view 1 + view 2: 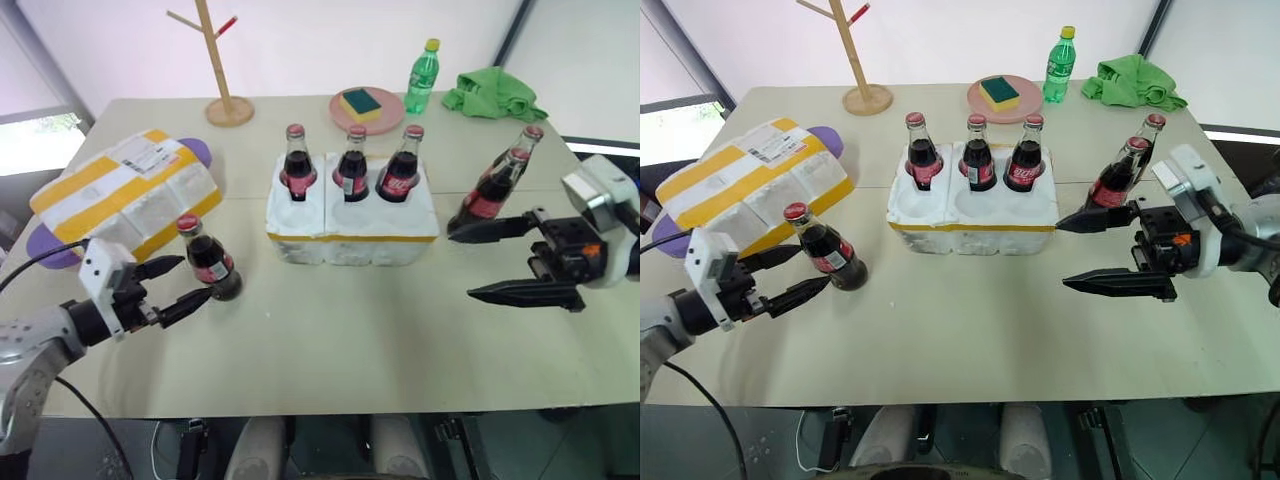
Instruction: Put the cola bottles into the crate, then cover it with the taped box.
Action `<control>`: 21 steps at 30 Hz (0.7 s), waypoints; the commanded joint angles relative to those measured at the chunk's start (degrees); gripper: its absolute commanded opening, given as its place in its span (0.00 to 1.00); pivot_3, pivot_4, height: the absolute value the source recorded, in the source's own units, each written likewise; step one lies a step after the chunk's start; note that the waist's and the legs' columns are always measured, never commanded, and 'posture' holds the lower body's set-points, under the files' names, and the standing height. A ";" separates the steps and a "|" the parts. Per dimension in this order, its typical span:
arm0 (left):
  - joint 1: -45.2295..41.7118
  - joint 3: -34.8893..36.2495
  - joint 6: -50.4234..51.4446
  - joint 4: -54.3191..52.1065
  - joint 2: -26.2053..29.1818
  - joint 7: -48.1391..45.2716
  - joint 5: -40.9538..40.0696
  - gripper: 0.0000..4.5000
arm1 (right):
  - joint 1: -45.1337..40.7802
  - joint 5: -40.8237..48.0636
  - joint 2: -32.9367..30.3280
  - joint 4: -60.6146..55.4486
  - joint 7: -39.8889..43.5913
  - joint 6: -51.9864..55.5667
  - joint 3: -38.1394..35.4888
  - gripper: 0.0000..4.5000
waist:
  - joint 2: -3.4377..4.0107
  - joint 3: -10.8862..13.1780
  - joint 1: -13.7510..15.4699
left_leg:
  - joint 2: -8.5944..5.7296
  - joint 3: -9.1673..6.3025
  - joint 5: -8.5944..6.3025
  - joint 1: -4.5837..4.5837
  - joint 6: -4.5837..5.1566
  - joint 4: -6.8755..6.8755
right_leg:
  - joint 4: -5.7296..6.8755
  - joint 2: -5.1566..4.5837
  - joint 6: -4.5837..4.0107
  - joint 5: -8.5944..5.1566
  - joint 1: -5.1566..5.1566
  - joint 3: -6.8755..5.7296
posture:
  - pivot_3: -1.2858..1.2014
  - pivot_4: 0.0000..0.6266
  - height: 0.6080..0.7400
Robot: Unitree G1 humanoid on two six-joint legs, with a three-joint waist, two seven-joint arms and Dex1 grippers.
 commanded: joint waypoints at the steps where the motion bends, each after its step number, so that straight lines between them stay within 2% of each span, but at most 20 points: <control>1: -2.62 -0.96 -2.02 1.30 -0.45 0.26 1.41 1.00 | -1.89 0.31 0.47 0.02 0.62 -0.17 0.25 0.99 | 0.00 0.00 0.00 | 0.02 0.00 -0.01 0.00 0.01 0.00 | 0.00 0.04 -0.01 0.00 0.00 0.00 | 0.52 0.24 1.00; 15: -10.75 -8.08 -3.67 6.02 -5.23 0.41 4.06 1.00 | -6.03 1.13 3.56 -1.87 -2.23 1.72 2.50 0.99 | -0.03 -0.01 0.01 | 0.24 0.00 -0.02 -0.01 0.03 0.02 | -0.01 0.30 -0.14 0.10 -0.04 0.01 | 0.52 0.24 1.00; 18: -10.81 -8.20 -3.21 6.03 -5.44 -0.71 2.97 0.83 | -6.78 2.06 4.31 -2.07 -3.53 2.27 1.89 1.00 | -0.03 -0.01 -0.13 | 0.24 0.00 -0.02 -0.01 0.04 0.01 | 0.00 0.30 -0.14 0.10 -0.05 0.02 | 0.52 0.24 1.00; 20: -11.00 -8.09 -3.32 6.25 -5.30 -0.73 3.09 0.62 | -6.99 2.19 4.60 -2.10 -3.96 2.37 1.67 1.00 | -0.03 -0.01 -0.05 | 0.28 0.00 -0.02 -0.01 0.04 0.01 | -0.01 0.35 -0.16 0.11 -0.06 0.01 | 0.52 0.24 1.00; 21: -11.17 -8.00 -3.44 6.46 -5.22 -0.66 3.30 0.62 | -7.02 2.23 4.62 -2.11 -4.06 2.44 1.66 1.00 | -0.03 -0.01 -0.03 | 0.29 0.00 -0.02 -0.01 0.03 0.01 | -0.01 0.35 -0.16 0.11 -0.07 0.02 | 0.52 0.24 1.00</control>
